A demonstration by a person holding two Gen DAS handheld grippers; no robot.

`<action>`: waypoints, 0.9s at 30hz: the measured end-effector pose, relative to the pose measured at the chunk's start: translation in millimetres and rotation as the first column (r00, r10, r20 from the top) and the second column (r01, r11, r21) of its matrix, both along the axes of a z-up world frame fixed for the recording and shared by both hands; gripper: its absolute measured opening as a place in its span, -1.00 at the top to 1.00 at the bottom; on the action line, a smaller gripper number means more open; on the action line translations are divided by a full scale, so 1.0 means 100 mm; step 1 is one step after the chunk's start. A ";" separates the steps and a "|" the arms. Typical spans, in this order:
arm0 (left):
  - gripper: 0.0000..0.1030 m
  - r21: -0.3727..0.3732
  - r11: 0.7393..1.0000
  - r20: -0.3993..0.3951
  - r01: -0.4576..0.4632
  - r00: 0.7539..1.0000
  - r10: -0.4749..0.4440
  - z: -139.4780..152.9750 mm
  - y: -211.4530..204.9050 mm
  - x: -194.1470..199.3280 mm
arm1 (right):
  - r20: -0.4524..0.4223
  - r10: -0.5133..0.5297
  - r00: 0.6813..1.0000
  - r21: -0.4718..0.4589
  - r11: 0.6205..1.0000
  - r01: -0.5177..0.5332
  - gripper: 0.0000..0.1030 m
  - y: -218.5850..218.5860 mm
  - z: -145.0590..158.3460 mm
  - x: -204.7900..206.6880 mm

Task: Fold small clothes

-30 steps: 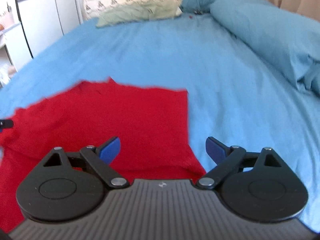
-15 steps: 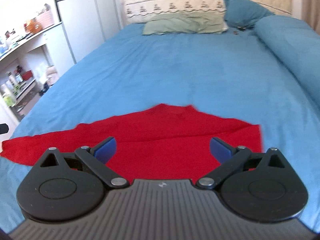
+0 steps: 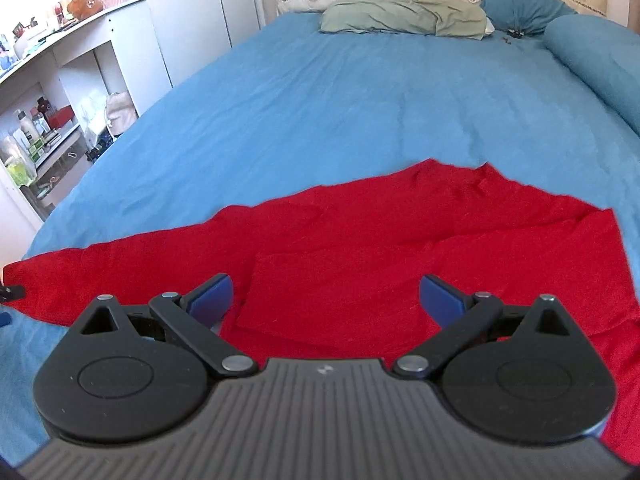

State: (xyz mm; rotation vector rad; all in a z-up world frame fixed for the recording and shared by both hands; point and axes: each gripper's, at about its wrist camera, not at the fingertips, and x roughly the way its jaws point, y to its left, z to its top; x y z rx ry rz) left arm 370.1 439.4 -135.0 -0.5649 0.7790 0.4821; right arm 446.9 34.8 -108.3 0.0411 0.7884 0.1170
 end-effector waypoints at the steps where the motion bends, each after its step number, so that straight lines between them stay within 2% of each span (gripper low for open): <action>1: -0.14 -0.008 1.000 -0.003 -0.001 1.000 0.001 -0.05 0.03 0.01 | -0.002 0.001 1.000 -0.004 1.000 -0.001 -1.00 0.01 -0.02 -0.02; 4: -0.11 0.011 1.000 0.013 0.006 1.000 -0.007 -0.10 0.06 0.02 | 0.001 -0.005 1.000 -0.016 1.000 0.005 -1.00 0.09 -0.06 -0.05; 6: -0.06 0.052 0.998 0.002 0.021 1.000 -0.022 -0.09 0.04 0.07 | 0.009 -0.010 1.000 -0.013 1.000 0.010 -1.00 0.11 -0.07 -0.07; 9: 0.25 0.106 0.994 -0.021 0.029 0.999 -0.026 -0.11 0.02 0.15 | 0.019 -0.021 1.000 -0.002 1.000 0.021 -1.00 0.10 -0.09 -0.07; 11: 0.61 0.120 0.993 -0.029 0.019 0.999 -0.016 -0.13 0.06 0.20 | 0.018 -0.032 0.999 0.000 0.999 0.032 -1.00 0.07 -0.10 -0.07; 13: 0.73 0.117 0.993 -0.030 0.007 1.000 -0.004 -0.14 0.09 0.21 | 0.019 -0.041 0.999 0.007 0.999 0.041 -1.00 0.03 -0.10 -0.06; 21: 0.89 0.171 0.985 -0.035 -0.016 0.999 0.023 0.04 -0.04 0.27 | 0.037 -0.063 0.997 0.043 0.997 0.062 -1.00 -0.22 -0.05 -0.08; 23: 0.89 0.190 0.982 -0.007 -0.023 1.000 0.025 0.18 -0.12 0.26 | 0.046 -0.069 0.997 0.058 0.996 0.066 -1.00 -0.33 -0.01 -0.09; 27: 0.90 0.247 0.969 0.069 -0.010 0.998 -0.007 0.65 -0.47 0.26 | 0.073 -0.076 0.994 0.086 0.994 0.069 -1.00 -0.63 0.10 -0.12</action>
